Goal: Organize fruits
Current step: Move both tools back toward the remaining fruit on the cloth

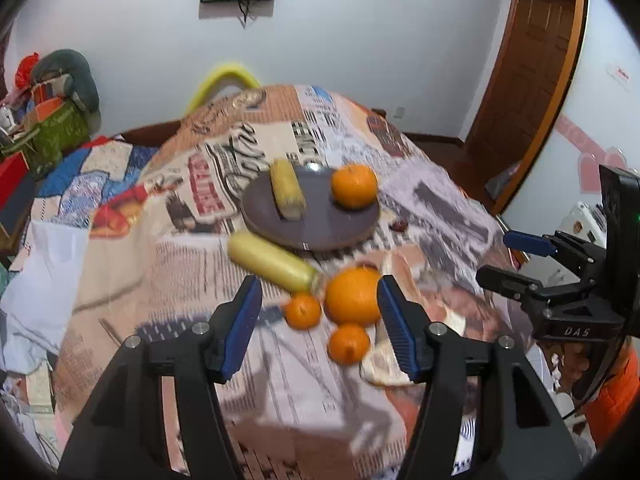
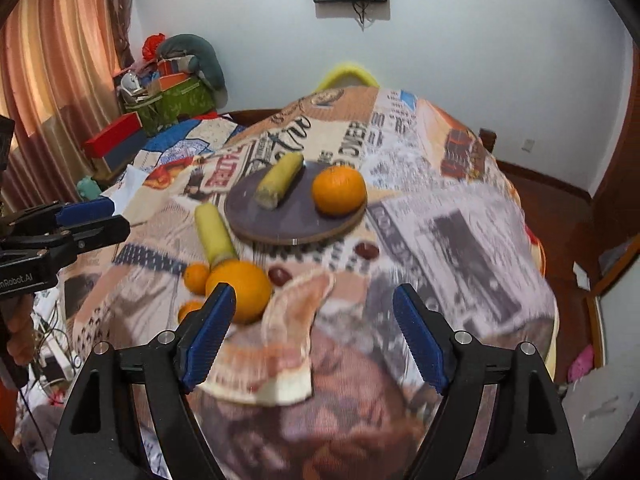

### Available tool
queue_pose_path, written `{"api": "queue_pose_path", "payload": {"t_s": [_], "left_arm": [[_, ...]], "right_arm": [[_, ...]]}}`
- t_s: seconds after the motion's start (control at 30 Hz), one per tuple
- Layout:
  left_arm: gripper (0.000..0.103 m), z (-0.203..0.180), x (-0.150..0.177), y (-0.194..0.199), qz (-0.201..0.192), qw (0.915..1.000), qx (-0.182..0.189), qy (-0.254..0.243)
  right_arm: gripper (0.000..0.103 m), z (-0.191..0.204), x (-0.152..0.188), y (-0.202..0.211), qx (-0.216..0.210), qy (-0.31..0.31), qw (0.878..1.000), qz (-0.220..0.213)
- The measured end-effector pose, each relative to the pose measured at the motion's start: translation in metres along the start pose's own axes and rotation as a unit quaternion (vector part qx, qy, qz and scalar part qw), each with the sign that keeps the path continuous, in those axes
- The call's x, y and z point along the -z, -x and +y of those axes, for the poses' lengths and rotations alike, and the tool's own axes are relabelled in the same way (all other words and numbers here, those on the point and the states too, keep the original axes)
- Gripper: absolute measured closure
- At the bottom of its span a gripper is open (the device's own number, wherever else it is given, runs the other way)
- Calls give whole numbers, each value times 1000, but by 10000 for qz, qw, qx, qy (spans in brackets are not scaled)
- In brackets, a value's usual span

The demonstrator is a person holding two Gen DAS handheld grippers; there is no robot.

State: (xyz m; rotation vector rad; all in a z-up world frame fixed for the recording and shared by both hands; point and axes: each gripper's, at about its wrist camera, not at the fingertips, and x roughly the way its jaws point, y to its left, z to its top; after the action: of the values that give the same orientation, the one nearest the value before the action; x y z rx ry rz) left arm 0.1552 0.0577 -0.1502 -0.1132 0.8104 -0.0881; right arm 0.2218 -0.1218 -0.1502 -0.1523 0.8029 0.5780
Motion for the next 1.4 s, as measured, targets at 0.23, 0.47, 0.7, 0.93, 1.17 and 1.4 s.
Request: {"api": "queue_pose_path", "payload": {"t_s": [0.23, 0.47, 0.7, 0.93, 1.17, 1.4], "left_arm": [[43, -3, 41, -19, 472, 9989, -20, -36], [43, -1, 68, -50, 975, 9952, -66, -2], [43, -16, 71, -67, 1128, 9934, -100, -169], [43, -33, 69, -72, 1211, 9922, 199, -202], [43, -31, 62, -63, 986, 9948, 247, -62], [43, -13, 52, -69, 882, 9957, 216, 200]], "right_arm": [[24, 4, 37, -2, 231, 15, 9995, 226], [24, 5, 72, -16, 374, 124, 9974, 609], [24, -1, 80, -40, 419, -26, 9953, 874], [24, -16, 69, -46, 688, -212, 9941, 811], [24, -26, 59, -49, 728, -282, 9928, 905], [24, -15, 59, -33, 583, -199, 9953, 749]]}}
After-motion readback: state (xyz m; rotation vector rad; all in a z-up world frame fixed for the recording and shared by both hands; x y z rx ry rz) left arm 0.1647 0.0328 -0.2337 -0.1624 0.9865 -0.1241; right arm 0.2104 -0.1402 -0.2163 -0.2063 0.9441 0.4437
